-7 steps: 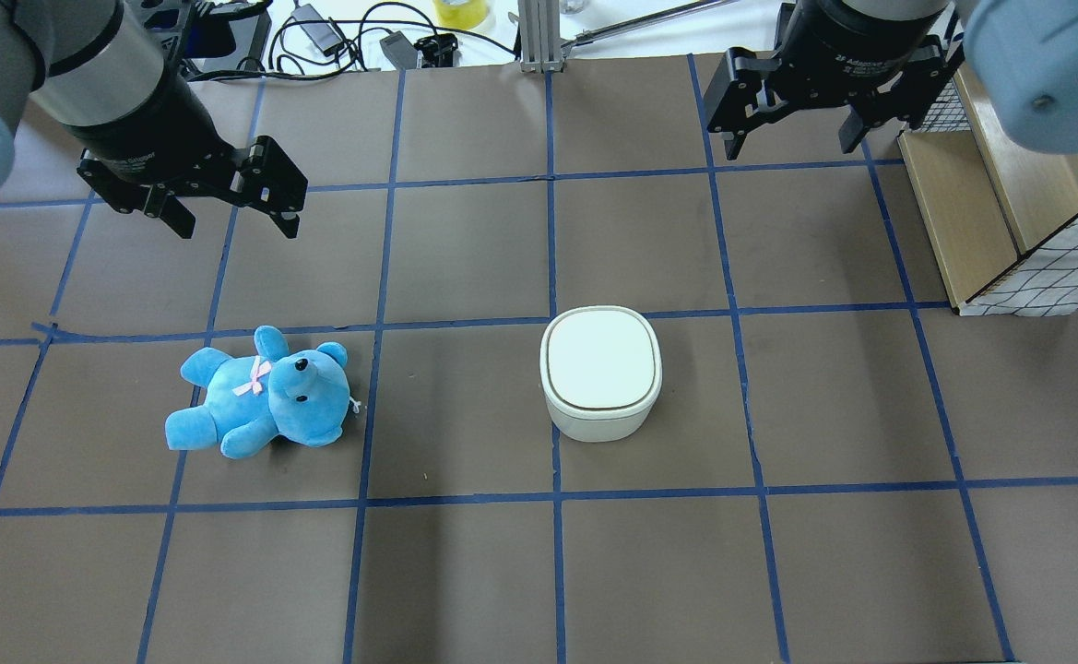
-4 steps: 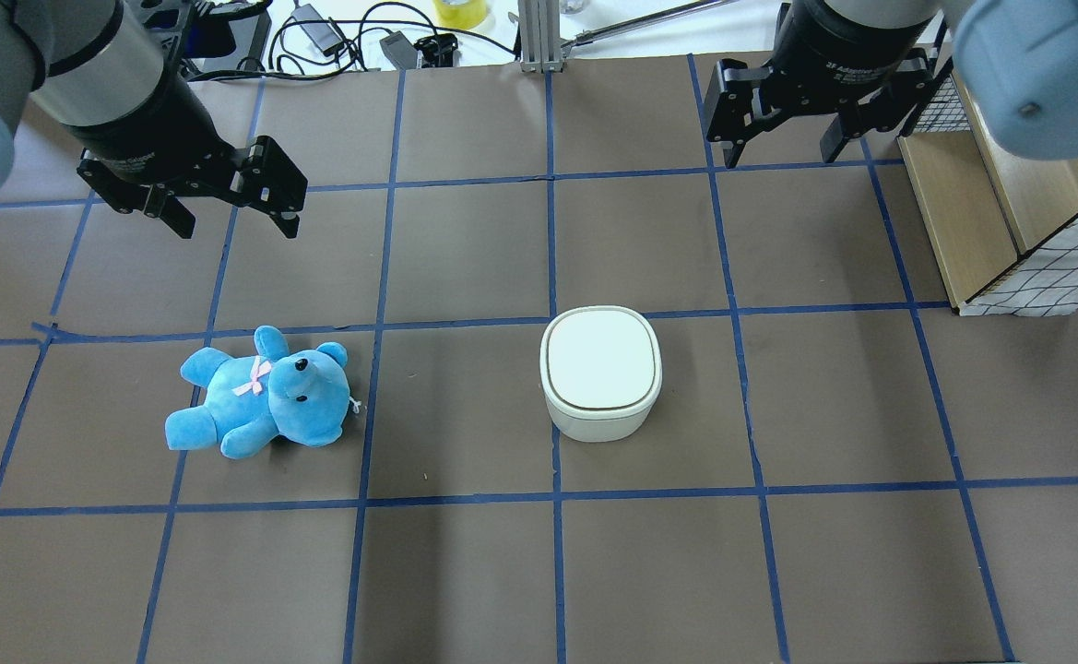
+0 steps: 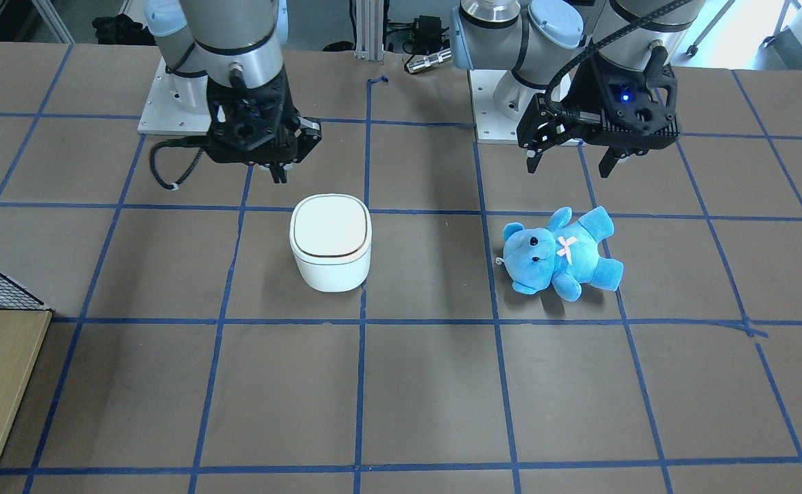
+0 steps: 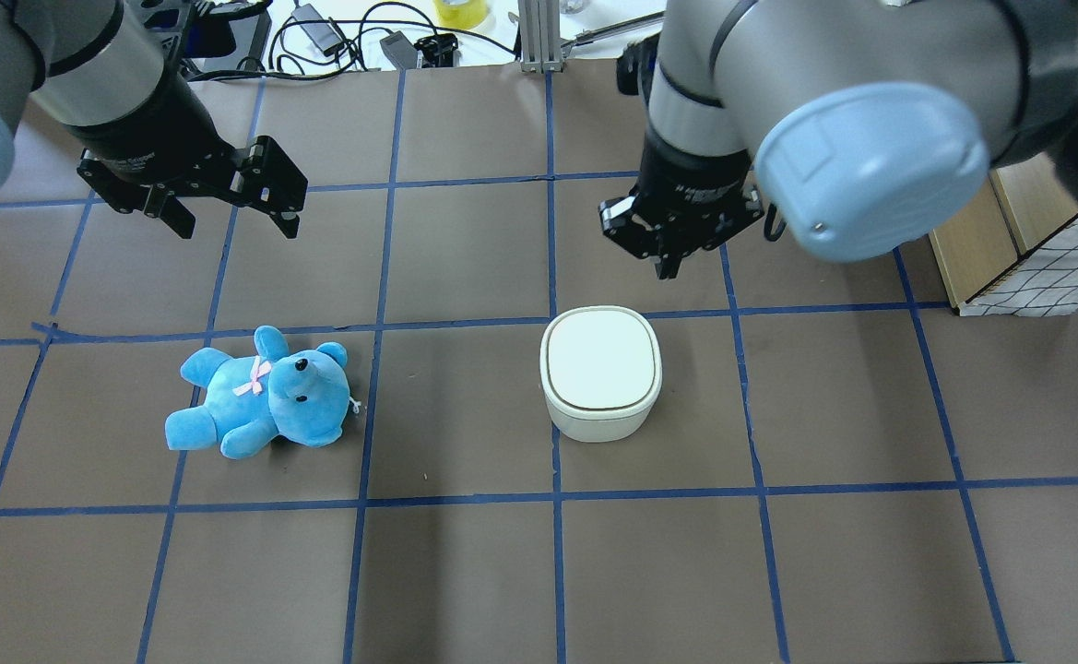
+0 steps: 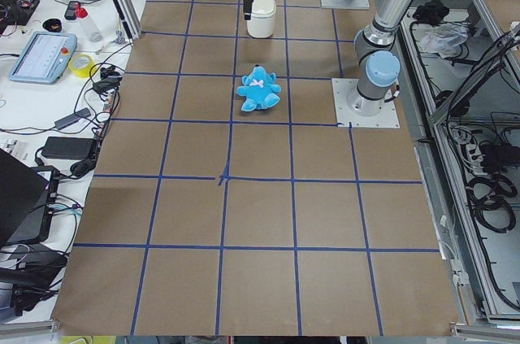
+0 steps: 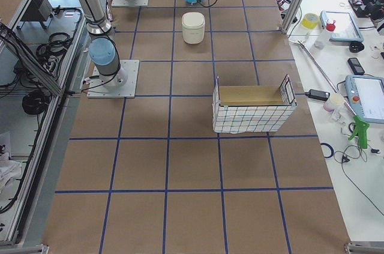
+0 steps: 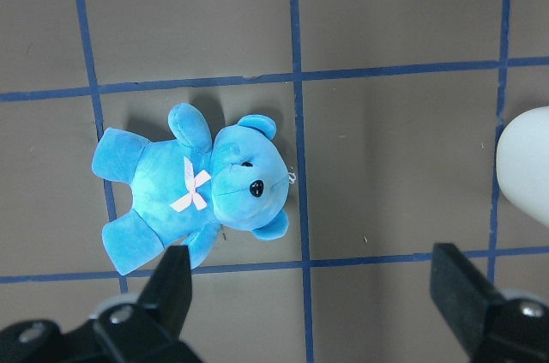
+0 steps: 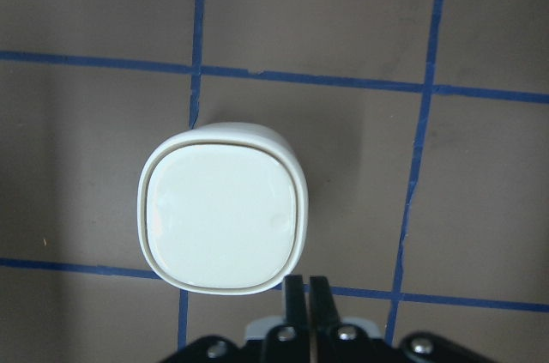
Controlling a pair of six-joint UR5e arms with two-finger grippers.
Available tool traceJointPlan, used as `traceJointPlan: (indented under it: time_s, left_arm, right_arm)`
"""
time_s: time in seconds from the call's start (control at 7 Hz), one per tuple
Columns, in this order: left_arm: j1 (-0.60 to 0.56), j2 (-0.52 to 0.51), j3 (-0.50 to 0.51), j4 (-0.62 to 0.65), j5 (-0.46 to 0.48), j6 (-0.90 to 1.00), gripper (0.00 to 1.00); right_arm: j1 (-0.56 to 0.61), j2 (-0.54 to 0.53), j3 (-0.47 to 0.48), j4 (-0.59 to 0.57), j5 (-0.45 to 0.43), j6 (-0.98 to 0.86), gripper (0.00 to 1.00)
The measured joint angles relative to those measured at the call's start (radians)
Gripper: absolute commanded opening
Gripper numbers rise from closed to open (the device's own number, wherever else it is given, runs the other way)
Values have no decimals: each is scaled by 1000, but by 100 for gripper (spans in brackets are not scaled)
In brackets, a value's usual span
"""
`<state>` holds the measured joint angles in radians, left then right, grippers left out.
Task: Open trash can with right arm
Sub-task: 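Move the right gripper down toward the white trash can's lid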
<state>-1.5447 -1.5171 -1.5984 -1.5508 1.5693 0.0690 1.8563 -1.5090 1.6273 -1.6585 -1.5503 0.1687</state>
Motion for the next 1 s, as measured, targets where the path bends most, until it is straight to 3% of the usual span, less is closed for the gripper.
traceJointPlan:
  time_s: [0.43, 0.86, 1.0]
  left_arm:
    - [0, 0, 0, 0, 0, 0, 100]
    - [0, 0, 0, 0, 0, 0, 100]
    - [0, 0, 0, 0, 0, 0, 100]
  right_arm:
    - [41, 16, 251, -274, 14, 14, 0]
    - [43, 35, 306, -346, 16, 13, 0]
    - [43, 48, 303, -347, 15, 11, 21]
